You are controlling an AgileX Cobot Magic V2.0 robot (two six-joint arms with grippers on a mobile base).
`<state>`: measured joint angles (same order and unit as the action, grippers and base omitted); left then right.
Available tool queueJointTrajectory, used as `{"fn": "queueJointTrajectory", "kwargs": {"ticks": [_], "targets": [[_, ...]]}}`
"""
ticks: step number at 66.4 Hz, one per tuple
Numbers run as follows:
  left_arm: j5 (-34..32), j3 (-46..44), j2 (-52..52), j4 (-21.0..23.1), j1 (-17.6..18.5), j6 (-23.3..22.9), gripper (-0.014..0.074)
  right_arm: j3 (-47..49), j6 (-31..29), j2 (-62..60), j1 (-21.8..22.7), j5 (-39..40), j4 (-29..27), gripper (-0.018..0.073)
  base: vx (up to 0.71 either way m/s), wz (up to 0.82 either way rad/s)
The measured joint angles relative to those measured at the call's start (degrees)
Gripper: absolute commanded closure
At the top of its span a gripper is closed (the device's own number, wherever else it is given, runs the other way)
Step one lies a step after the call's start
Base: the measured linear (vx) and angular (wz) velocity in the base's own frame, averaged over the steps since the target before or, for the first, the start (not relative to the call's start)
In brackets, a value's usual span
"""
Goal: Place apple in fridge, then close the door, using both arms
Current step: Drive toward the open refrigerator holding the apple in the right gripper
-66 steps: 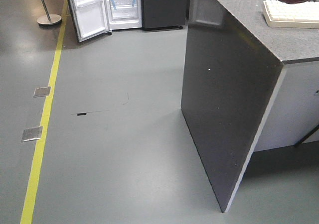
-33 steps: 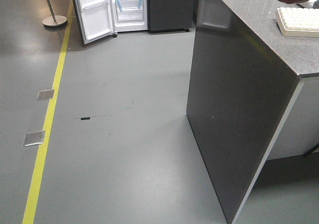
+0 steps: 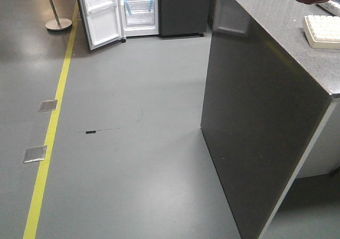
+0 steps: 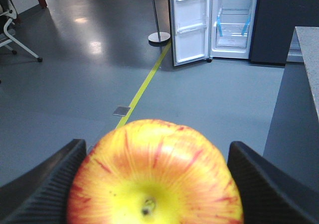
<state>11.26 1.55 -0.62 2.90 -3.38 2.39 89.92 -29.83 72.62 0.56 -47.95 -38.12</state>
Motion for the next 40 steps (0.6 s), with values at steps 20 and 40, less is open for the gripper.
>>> {"fn": "queueJointTrajectory", "kwargs": {"ticks": [20, 40], "targets": [[0.00, 0.00, 0.00, 0.00, 0.00, 0.00, 0.0604, 0.00, 0.00, 0.00, 0.00, 0.00, 0.00, 0.0419, 0.10, 0.02], [0.00, 0.00, 0.00, 0.00, 0.00, 0.00, 0.0604, 0.00, 0.00, 0.00, 0.00, 0.00, 0.00, 0.0419, 0.10, 0.04]]}}
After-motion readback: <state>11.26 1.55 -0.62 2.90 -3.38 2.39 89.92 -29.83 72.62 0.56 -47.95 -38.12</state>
